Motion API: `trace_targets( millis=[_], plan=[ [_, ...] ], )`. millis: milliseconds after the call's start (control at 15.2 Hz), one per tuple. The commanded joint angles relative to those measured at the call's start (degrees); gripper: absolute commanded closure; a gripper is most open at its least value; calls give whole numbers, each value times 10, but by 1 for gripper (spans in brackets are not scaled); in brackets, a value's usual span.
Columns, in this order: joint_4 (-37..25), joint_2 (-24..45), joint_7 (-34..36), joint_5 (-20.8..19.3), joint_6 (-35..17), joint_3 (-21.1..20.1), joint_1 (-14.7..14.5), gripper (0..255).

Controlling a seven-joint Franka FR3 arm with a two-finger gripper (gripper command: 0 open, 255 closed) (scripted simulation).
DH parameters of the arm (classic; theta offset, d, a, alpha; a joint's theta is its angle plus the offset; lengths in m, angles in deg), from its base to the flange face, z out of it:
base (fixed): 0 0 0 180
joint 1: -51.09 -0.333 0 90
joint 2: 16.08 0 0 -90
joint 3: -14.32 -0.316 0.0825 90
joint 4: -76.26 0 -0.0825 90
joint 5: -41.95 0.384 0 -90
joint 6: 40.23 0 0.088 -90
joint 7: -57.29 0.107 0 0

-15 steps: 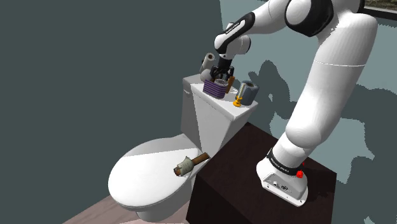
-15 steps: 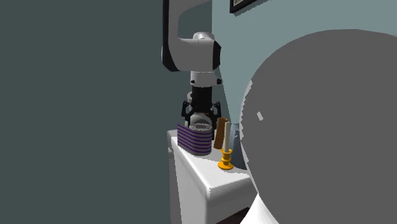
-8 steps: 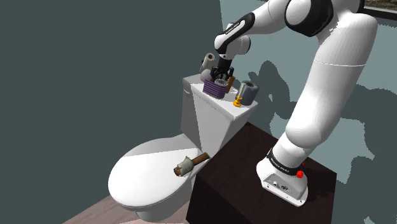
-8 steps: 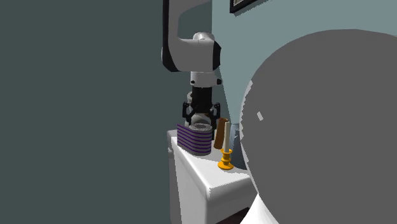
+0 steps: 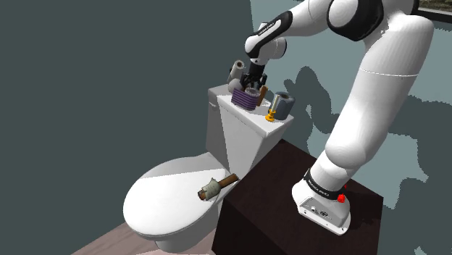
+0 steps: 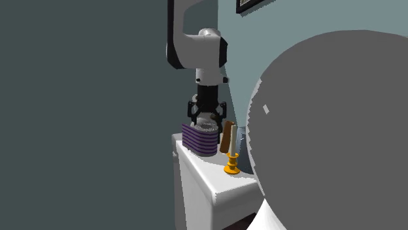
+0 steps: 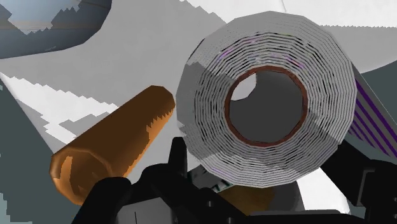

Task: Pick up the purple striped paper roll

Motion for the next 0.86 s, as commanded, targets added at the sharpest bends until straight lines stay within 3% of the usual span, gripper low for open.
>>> trace_targets(
  millis=[0,792],
  plan=[
    [-5,-10,4,-5,14,1,-1,255],
    [-38,-50,19,-26,84,6,-5,255]
  ],
)
